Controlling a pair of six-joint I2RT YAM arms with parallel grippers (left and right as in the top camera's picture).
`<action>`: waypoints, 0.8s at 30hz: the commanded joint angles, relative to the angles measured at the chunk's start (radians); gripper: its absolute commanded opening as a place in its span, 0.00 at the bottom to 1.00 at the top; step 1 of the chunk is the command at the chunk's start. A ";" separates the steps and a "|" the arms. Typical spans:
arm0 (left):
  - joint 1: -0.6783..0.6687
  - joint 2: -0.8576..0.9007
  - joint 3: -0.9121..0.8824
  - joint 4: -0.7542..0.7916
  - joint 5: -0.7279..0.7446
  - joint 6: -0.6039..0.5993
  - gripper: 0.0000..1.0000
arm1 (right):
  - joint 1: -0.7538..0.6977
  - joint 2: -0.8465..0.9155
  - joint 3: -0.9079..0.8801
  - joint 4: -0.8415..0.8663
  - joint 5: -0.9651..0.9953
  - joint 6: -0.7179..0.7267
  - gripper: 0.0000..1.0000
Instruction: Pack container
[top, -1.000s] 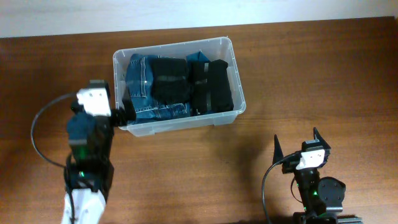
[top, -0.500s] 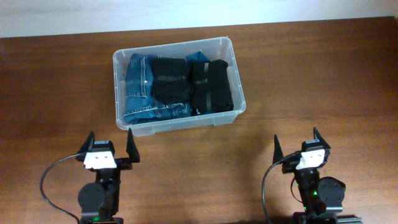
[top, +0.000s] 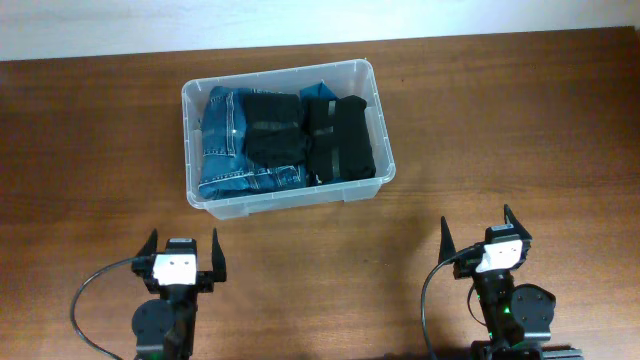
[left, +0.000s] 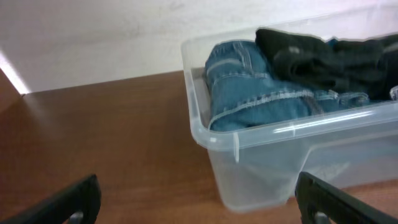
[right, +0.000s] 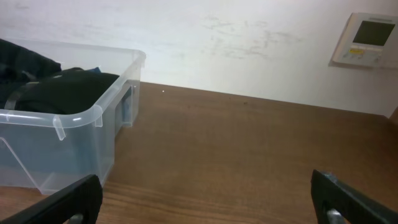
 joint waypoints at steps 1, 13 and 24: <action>-0.002 -0.061 -0.005 -0.094 -0.009 0.067 0.99 | 0.007 -0.008 -0.010 0.000 0.012 0.011 0.98; 0.064 -0.186 -0.006 -0.093 -0.009 0.066 0.99 | 0.007 -0.008 -0.010 0.000 0.012 0.011 0.98; 0.064 -0.186 -0.006 -0.093 -0.009 0.066 0.99 | 0.007 -0.008 -0.010 0.000 0.012 0.011 0.99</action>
